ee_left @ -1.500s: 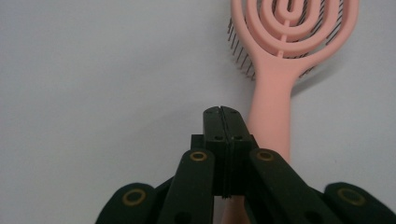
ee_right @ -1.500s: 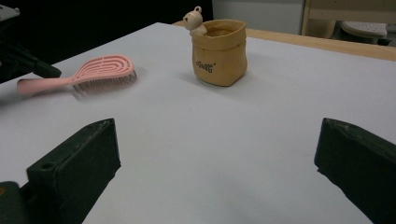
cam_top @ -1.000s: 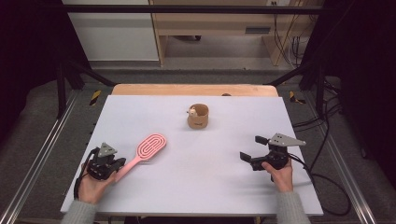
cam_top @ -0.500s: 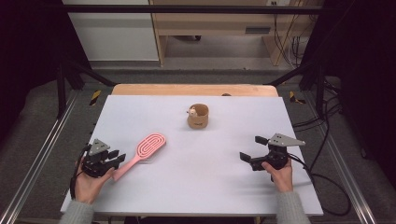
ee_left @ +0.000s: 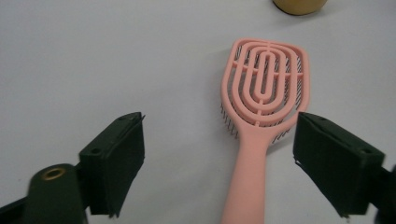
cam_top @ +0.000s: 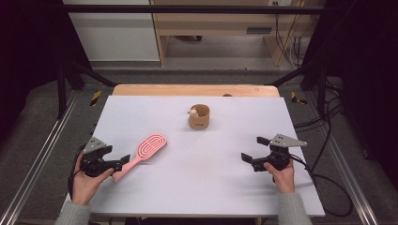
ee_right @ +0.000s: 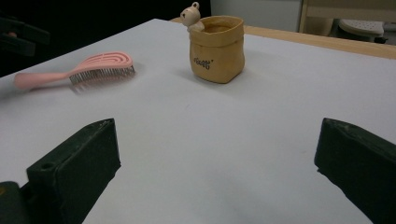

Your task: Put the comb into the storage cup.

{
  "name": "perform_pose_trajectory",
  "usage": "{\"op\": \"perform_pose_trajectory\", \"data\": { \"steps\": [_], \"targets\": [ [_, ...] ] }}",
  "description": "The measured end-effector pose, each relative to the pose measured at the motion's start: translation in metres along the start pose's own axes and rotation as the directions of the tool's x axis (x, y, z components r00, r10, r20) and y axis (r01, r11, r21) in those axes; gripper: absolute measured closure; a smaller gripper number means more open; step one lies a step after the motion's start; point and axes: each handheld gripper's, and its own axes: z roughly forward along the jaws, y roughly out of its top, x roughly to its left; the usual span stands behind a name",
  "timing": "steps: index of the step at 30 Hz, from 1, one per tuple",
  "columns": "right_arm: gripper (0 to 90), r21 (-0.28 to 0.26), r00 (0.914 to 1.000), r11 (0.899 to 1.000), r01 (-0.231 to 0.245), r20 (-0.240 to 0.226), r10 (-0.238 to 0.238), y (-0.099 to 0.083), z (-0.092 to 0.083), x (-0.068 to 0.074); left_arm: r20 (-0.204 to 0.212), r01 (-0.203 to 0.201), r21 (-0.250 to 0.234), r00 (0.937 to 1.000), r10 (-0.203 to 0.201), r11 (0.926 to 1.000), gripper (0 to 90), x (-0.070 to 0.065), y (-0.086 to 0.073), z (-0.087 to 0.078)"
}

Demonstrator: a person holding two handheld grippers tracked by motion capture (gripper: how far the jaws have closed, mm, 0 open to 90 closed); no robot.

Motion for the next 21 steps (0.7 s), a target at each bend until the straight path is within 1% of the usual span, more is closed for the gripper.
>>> {"op": "perform_pose_trajectory", "data": {
  "steps": [3, 5, 7, 13, 16, 21],
  "targets": [
    [0.3, -0.001, 1.0, 1.0, 0.004, 0.0, -0.004, 0.0, 0.0, 0.0, 0.016, -0.006, 0.0, 0.9999, 0.006, 1.0, 6.3, -0.001, 0.002, -0.001],
    [0.3, -0.001, 1.0, 1.0, 0.002, 0.0, -0.002, 0.0, 0.0, 0.0, 0.02, -0.014, 0.002, 0.9997, 0.014, 0.9999, 3.6, -0.003, 0.004, -0.002],
    [0.3, 0.0, 1.0, 1.0, 0.004, -0.001, -0.004, 0.0, 0.0, 0.0, 0.036, -0.018, -0.001, 0.9992, 0.018, 0.9998, 1.9, -0.004, 0.005, -0.003],
    [0.3, -0.001, 1.0, 1.0, 0.004, -0.002, -0.004, 0.0, -0.001, 0.0, 0.074, -0.049, -0.012, 0.996, 0.05, 0.9987, 0.0, -0.008, 0.013, -0.007],
    [0.3, 0.0, 1.0, 1.0, 0.003, -0.001, -0.003, 0.0, -0.001, 0.0, 0.081, -0.06, -0.018, 0.9949, 0.061, 0.998, 0.0, -0.01, 0.016, -0.009],
    [0.3, -0.002, 1.0, 1.0, 0.005, 0.001, -0.005, 0.0, -0.001, 0.0, 0.091, -0.074, -0.005, 0.9931, 0.074, 0.9973, 0.0, -0.011, 0.02, -0.01]
  ]
}}
